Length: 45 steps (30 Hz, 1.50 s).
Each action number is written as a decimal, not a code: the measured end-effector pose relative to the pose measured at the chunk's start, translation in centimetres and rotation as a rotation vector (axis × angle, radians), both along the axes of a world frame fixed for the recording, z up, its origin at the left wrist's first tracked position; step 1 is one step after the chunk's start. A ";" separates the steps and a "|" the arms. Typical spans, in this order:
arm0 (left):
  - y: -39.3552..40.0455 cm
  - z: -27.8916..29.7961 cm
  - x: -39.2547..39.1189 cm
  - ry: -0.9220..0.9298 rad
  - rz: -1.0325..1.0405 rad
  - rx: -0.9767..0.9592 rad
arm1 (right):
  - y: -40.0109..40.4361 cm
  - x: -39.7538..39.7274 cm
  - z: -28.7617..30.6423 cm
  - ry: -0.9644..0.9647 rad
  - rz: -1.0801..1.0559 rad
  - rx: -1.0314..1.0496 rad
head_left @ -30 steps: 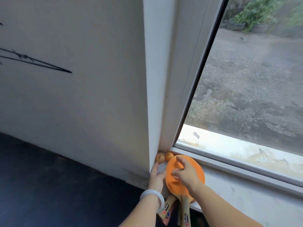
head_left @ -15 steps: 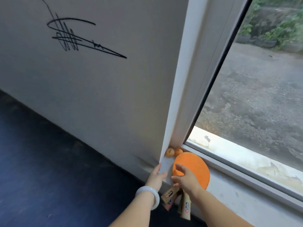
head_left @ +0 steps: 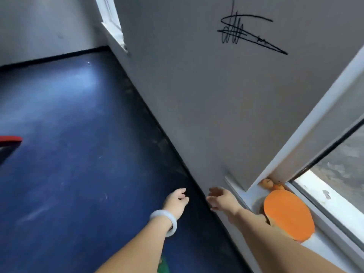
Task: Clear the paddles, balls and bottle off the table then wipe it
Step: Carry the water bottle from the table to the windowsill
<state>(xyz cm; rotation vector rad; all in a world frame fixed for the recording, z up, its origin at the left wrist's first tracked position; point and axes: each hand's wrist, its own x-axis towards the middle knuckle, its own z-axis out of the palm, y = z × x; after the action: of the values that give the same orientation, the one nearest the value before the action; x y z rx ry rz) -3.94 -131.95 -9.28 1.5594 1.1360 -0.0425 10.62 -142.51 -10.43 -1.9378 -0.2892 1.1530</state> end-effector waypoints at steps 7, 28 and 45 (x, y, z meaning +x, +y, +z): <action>8.5 2.4 -14.4 0.035 0.259 0.043 | 13.1 -11.3 2.1 -0.059 0.372 0.041; 30.6 2.4 -52.1 0.170 1.003 0.160 | 50.6 -47.0 2.1 -0.180 1.130 0.086; 47.2 -0.4 -67.4 0.172 1.442 0.147 | 75.0 -68.2 1.1 -0.235 1.611 0.131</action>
<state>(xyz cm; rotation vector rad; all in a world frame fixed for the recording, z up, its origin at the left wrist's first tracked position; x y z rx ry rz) -71.36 -84.71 -9.67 0.5505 2.1824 0.8842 -57.58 -67.48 -9.35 -1.4860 -2.2317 1.6748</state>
